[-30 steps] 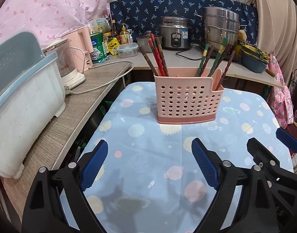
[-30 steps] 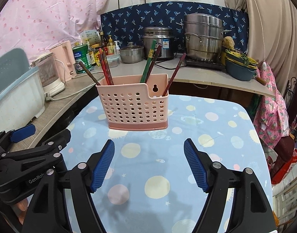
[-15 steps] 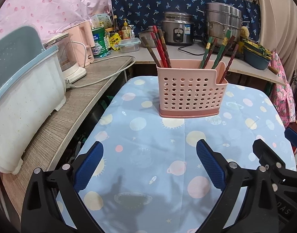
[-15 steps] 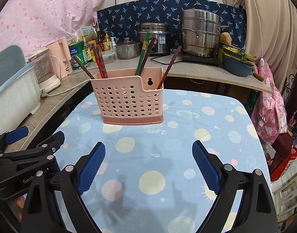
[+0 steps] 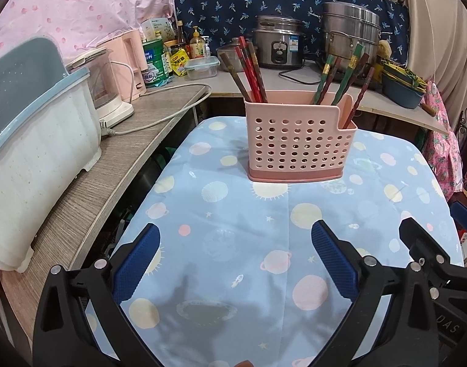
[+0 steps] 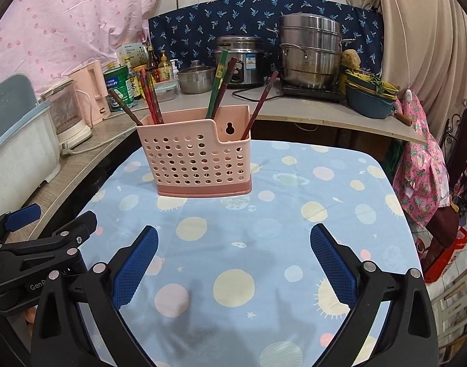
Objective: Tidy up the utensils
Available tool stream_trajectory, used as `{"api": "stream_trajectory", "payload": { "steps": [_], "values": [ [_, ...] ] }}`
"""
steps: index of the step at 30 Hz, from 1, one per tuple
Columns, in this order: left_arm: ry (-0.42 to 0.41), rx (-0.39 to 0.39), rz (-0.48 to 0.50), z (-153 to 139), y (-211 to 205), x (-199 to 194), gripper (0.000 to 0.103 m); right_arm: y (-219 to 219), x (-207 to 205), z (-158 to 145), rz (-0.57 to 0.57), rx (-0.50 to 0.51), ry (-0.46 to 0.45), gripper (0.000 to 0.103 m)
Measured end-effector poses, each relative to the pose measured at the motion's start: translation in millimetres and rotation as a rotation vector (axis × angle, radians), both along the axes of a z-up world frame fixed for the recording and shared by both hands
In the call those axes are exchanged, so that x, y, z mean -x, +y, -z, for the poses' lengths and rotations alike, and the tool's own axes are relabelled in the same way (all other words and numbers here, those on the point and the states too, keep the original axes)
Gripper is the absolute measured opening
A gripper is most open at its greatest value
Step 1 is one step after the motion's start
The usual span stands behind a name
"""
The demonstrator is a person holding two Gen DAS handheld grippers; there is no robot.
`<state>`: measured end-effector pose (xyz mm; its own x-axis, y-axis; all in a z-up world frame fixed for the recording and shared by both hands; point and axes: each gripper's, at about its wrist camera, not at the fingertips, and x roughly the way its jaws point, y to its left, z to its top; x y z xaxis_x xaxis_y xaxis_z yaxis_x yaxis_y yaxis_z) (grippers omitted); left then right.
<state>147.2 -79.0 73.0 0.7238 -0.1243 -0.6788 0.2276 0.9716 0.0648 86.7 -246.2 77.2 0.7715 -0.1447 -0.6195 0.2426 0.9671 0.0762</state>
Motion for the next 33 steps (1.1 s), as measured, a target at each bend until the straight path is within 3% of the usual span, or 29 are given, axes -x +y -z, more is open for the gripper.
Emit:
{"api": "stream_trajectory", "payload": {
  "steps": [33],
  "values": [
    [-0.016, 0.008, -0.016, -1.4, 2.7, -3.5, 0.096, 1.4, -3.6, 5.8, 0.000, 0.009, 0.011, 0.096]
  ]
}}
